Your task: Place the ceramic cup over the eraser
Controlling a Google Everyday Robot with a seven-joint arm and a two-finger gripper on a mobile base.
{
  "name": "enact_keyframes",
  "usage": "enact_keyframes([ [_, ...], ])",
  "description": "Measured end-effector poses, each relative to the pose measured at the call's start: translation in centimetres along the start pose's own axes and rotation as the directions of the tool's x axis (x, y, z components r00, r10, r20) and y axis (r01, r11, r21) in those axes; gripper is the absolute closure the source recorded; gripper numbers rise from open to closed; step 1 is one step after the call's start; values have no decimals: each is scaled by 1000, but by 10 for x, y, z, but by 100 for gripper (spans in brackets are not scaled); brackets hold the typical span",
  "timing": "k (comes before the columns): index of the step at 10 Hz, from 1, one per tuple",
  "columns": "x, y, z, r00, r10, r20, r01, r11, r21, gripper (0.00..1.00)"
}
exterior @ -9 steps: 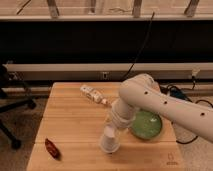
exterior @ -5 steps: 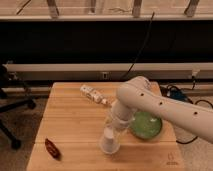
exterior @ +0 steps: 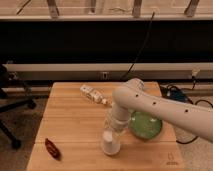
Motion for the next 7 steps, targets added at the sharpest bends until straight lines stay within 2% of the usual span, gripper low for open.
enact_keyframes([
  [2, 4, 1, 3, 1000, 19, 2, -19, 1000, -19, 26],
  [4, 9, 3, 0, 999, 35, 23, -34, 999, -3, 24],
  [5, 8, 3, -2, 999, 25, 23, -25, 1000, 10, 20],
  [7, 5, -1, 5, 1000, 16, 6, -16, 1000, 2, 20],
])
